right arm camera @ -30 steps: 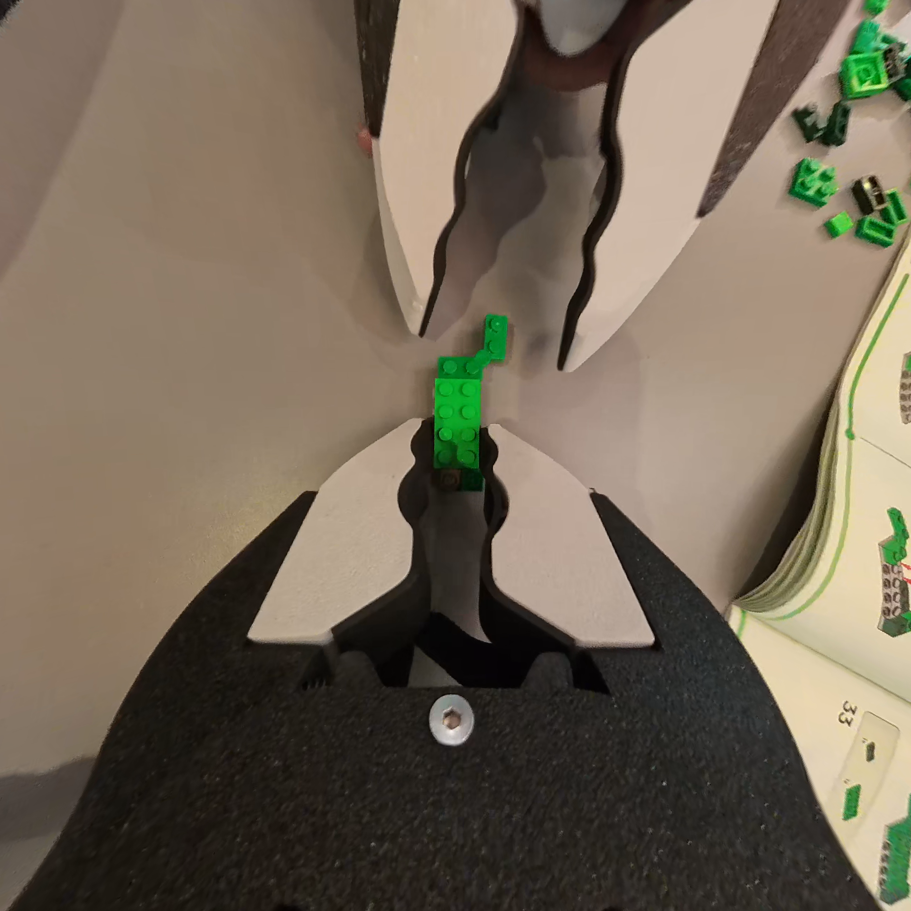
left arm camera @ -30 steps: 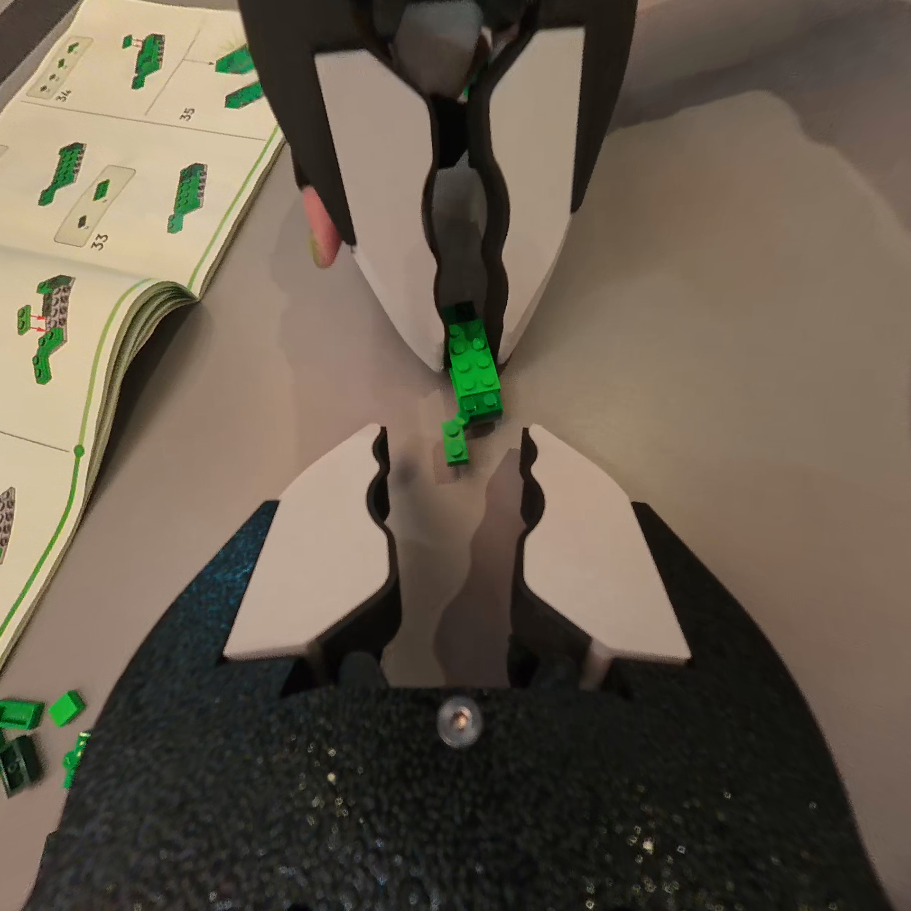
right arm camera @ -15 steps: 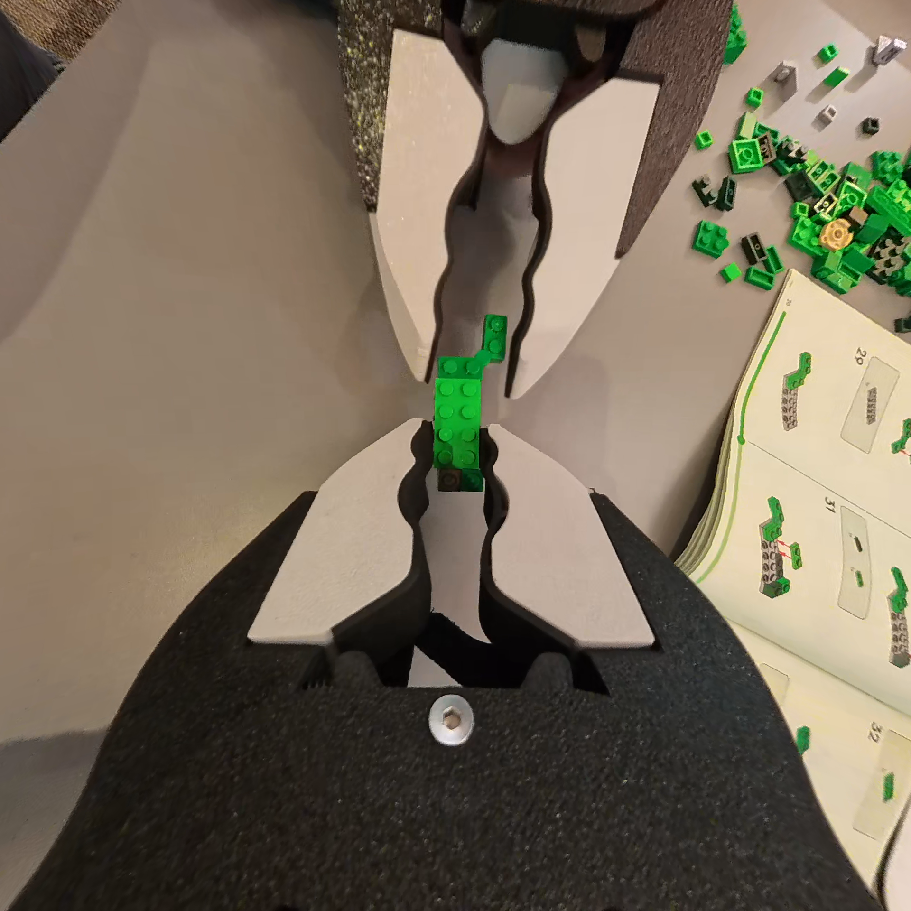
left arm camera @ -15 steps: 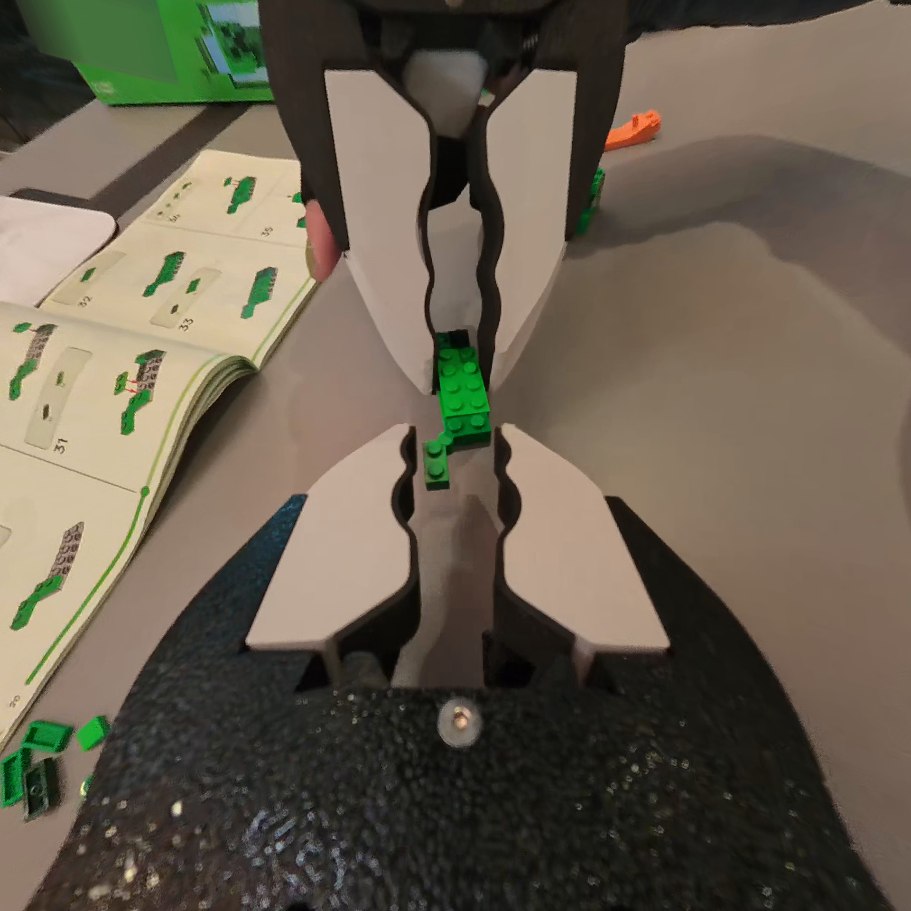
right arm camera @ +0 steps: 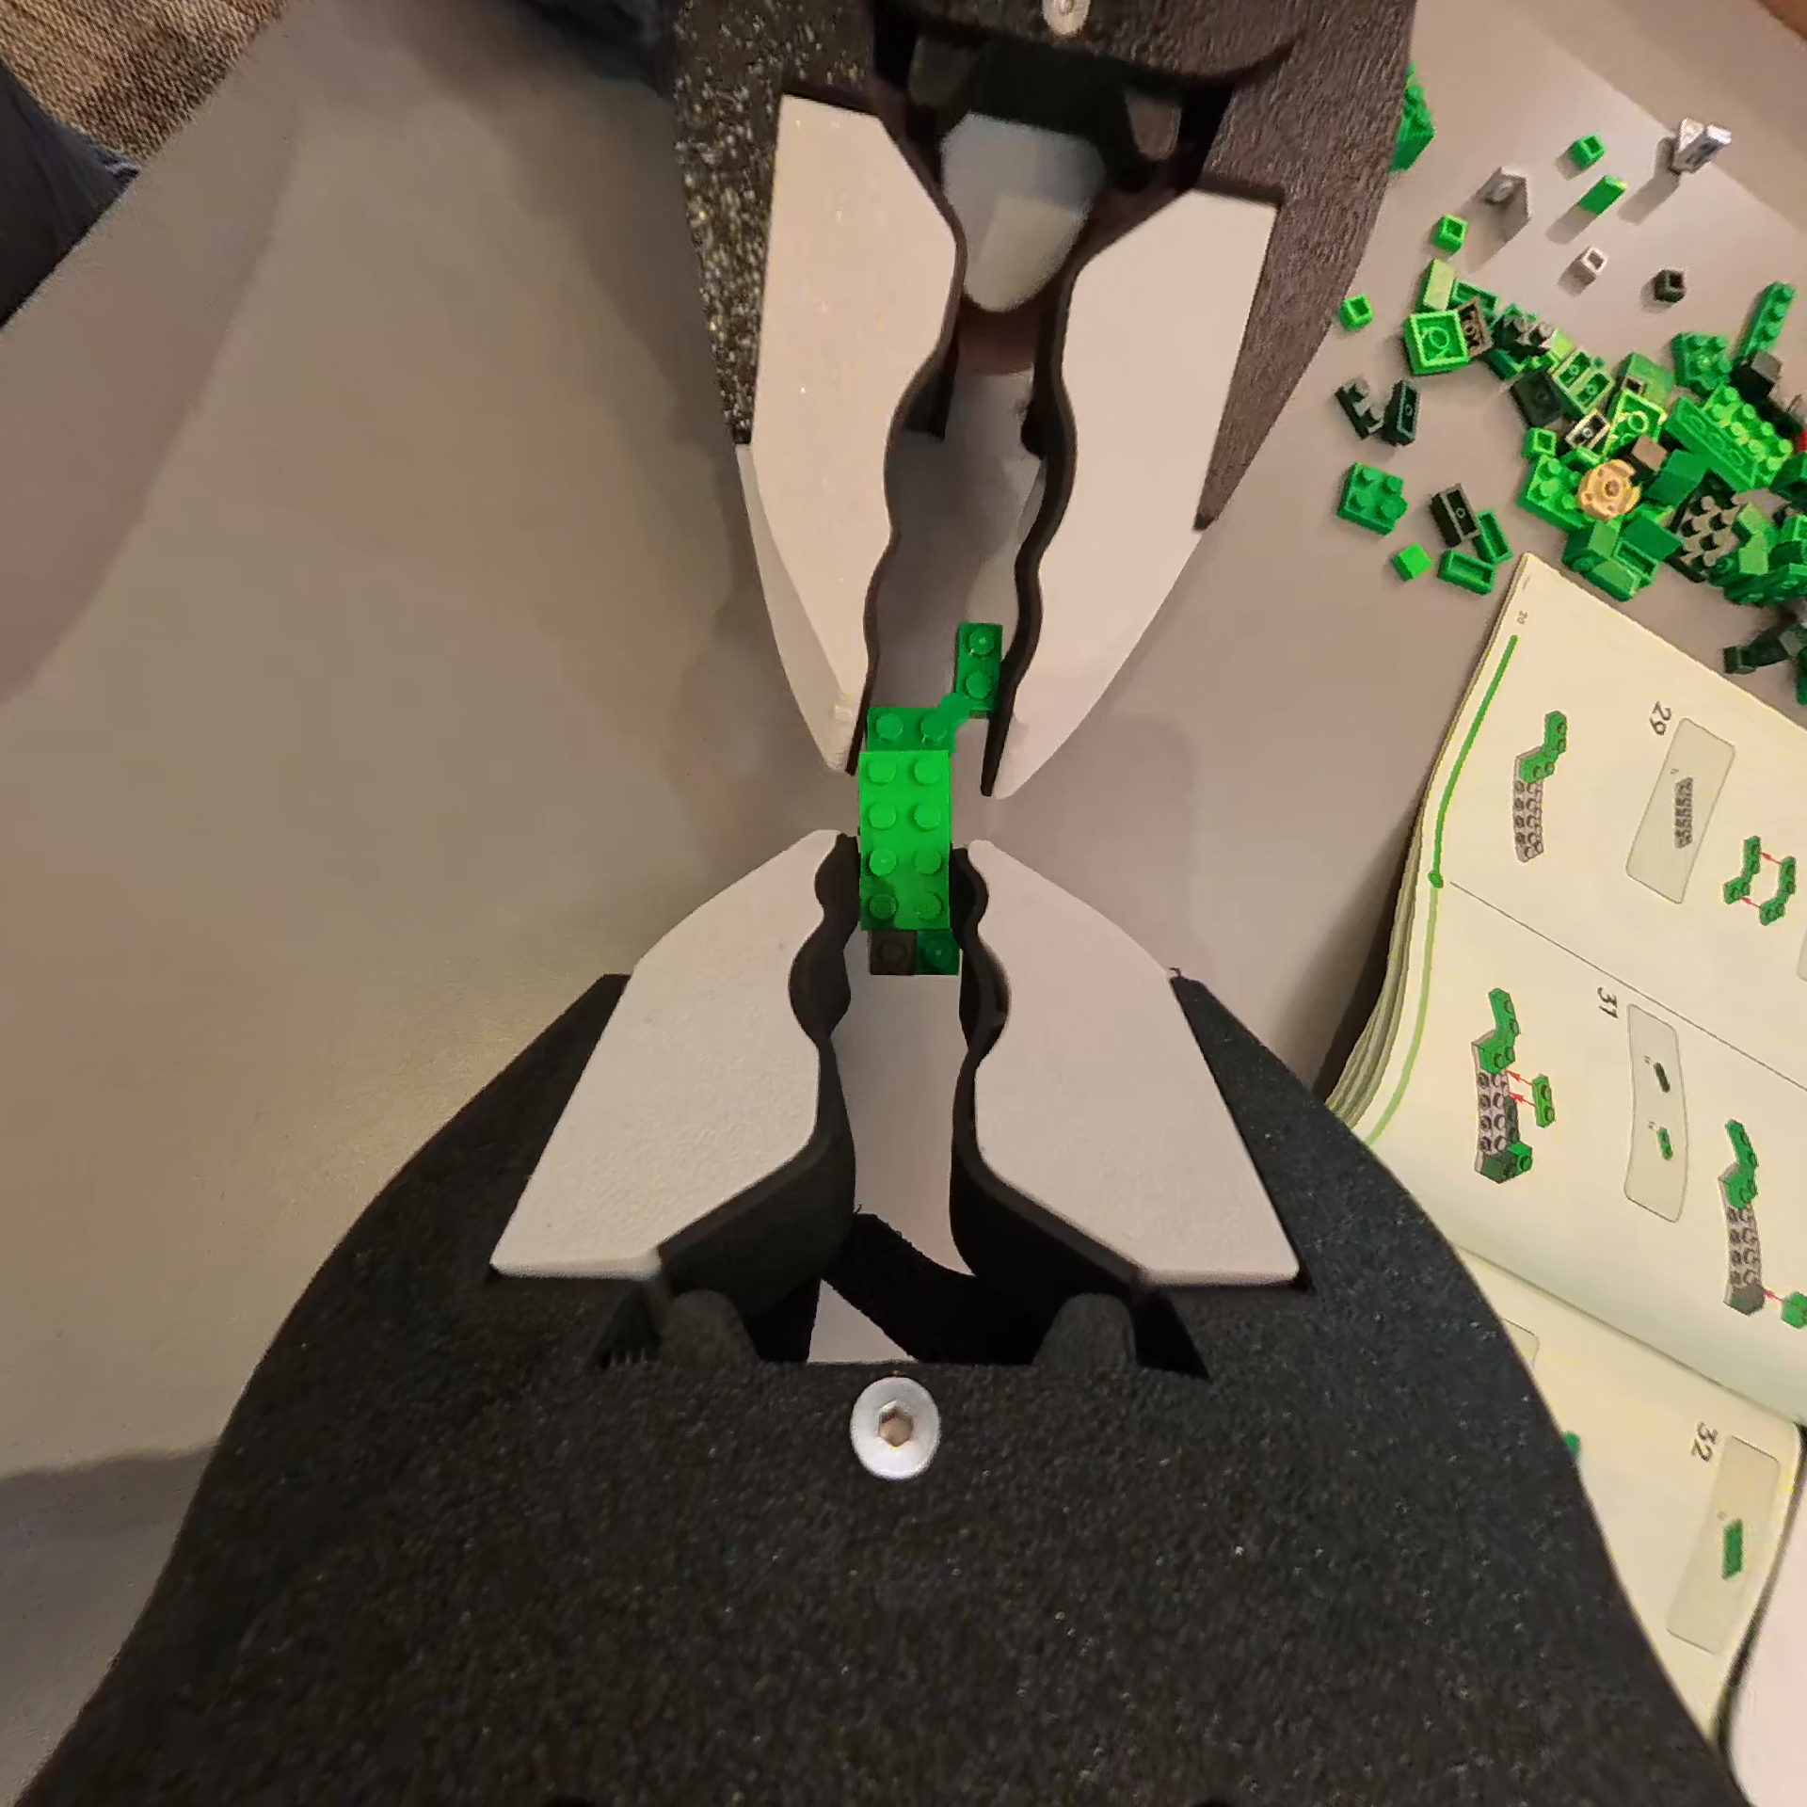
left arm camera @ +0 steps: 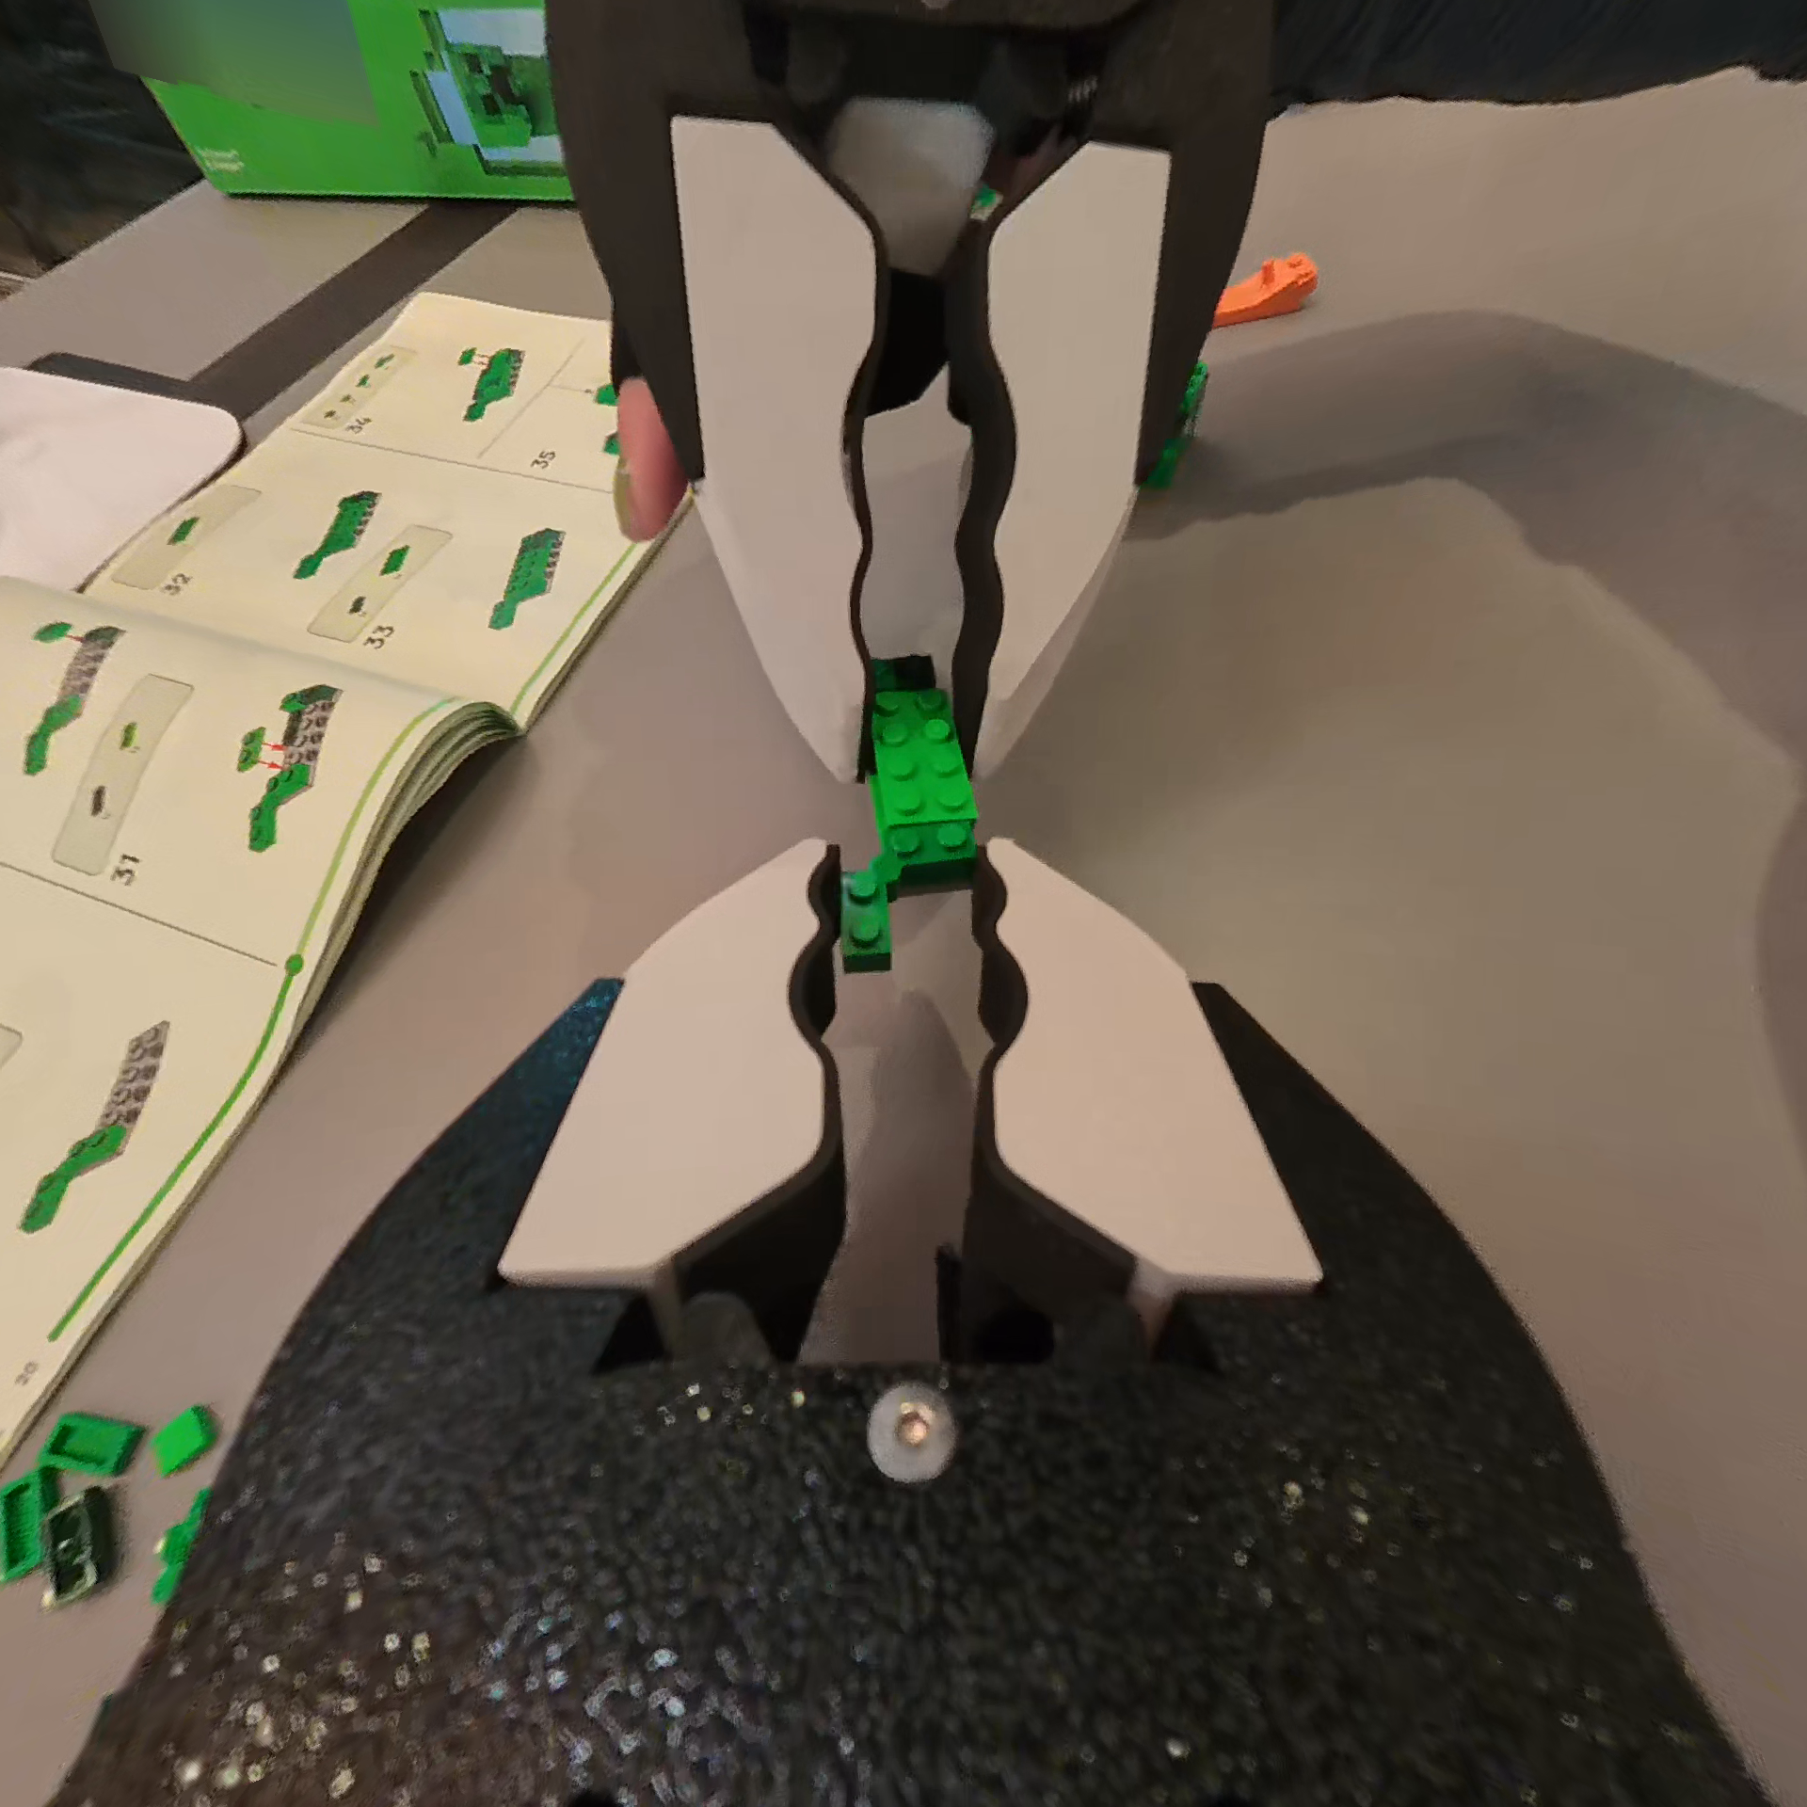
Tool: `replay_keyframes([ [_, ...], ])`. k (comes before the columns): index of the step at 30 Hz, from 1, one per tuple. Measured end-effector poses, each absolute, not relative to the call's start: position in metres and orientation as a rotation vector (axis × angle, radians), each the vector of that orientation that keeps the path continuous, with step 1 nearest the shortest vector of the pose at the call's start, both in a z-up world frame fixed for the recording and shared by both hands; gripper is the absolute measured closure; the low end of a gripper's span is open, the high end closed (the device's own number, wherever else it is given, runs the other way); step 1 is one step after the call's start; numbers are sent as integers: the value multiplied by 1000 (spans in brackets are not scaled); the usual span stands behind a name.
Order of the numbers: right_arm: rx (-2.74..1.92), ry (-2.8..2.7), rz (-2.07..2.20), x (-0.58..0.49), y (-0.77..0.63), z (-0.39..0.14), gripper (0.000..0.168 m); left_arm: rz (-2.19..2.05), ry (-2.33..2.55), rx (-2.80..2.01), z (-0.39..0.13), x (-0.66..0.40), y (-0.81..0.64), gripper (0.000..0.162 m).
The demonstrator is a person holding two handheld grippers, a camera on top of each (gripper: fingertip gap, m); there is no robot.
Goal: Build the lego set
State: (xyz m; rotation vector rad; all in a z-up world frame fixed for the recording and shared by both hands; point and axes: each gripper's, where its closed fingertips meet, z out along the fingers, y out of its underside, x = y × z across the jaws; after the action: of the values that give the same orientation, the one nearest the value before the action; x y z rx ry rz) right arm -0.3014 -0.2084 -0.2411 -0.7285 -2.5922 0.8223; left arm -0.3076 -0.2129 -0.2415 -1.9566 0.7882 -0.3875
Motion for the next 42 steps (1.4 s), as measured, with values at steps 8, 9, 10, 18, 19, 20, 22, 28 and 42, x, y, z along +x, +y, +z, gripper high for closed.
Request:
replay_keyframes([
  [8, -665, -2264, 642, -323, -194, -220, 134, -345, 570, -1957, -229, -330, -201, 137],
  [9, -635, -2148, 593, -329, -190, -210, 126, -353, 527, -1954, -226, -333, -200, 137],
  [10, -608, -2035, 539, -332, -187, -201, 118, -361, 485, -1949, -223, -337, -199, 137],
  [18, -281, -1619, -150, -338, -197, -200, 122, -415, 376, -1940, -218, -344, -198, 137],
  [19, -265, -1590, -183, -339, -198, -199, 126, -413, 375, -1944, -218, -344, -198, 137],
  [20, -256, -1587, -208, -341, -199, -201, 130, -417, 378, -1943, -218, -343, -198, 137],
  [22, -261, -1577, -248, -345, -196, -203, 131, -420, 380, -1941, -218, -341, -198, 137],
  [28, -233, -1570, -321, -350, -188, -206, 143, -430, 384, -1938, -217, -340, -199, 137],
  [42, -183, -1605, -394, -348, -184, -208, 154, -410, 413, -1956, -220, -335, -199, 137],
])
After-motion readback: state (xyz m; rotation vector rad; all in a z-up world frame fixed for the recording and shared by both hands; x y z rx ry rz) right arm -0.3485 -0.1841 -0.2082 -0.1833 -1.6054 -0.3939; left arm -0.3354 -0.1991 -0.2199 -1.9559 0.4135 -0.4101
